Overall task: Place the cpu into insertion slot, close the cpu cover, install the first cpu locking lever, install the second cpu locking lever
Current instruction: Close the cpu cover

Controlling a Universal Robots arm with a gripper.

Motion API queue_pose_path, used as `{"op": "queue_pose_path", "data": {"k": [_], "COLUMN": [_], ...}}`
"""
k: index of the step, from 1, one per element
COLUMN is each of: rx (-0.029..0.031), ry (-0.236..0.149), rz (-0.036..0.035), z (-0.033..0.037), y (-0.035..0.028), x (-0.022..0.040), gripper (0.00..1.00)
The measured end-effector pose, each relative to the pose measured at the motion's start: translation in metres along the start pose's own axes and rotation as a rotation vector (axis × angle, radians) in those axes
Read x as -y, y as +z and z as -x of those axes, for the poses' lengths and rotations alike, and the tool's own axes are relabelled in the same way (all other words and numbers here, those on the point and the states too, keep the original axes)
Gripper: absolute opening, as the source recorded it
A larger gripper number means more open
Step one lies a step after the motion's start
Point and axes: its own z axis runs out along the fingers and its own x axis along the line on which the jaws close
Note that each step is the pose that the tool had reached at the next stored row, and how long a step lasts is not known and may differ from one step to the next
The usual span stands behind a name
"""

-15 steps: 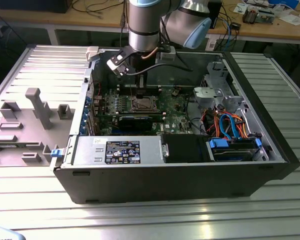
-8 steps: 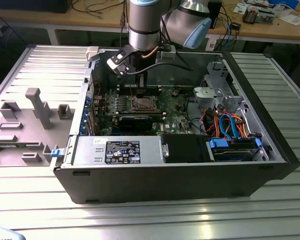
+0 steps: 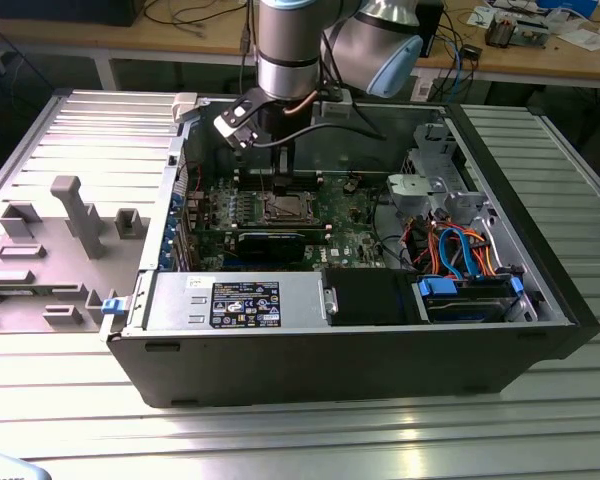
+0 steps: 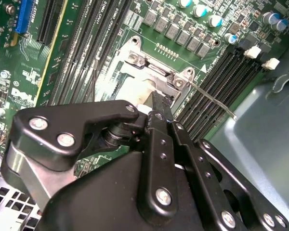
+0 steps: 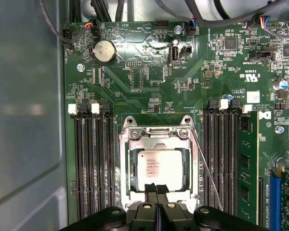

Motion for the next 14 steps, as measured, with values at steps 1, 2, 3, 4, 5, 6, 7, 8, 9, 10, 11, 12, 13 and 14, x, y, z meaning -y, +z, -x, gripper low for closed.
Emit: {"op": "queue_pose_path", "data": {"k": [1,2,3,4,5,6,7,8,9,10,11,12,13,14], "rx": [-0.0001,0.0,0.0,0.0,-0.0001,-0.0001,0.0,0.0,0.0,-0.0001,0.0,0.0,-0.0001,-0.0003], "ry": [0.0,0.0,0.0,0.0,0.0,0.0,0.0,0.0,0.0,0.0,0.0,0.0,0.0,0.0], "rz": [0.0001,0.0001,0.0,0.0001,0.0,0.0001,0.0,0.0,0.0,0.0,0.0,0.0,0.0001,0.0002], "z": [0.0,0.0001,0.0001,0.0001,0.0002,0.0003,0.0004,0.0005,0.0005,0.0006,0.0007,0.0008,0.0008,0.0008], "y": [-0.0016,-0.0027,-0.0038,-0.0055,-0.0076,-0.0102,-0.0128,-0.0157,-0.0182,-0.0209,-0.0232,-0.0262,-0.0269,-0.0269], "x": [-0.0003,-0.0007,-0.001,-0.0013,-0.0013,-0.0013,-0.0013,-0.0012,-0.0012,-0.0012,-0.0011,-0.0011,-0.0011,-0.0011], "gripper": [0.11,0.11,0.11,0.11,0.11,0.11,0.11,0.11,0.11,0.11,0.11,0.11,0.11,0.11]}}
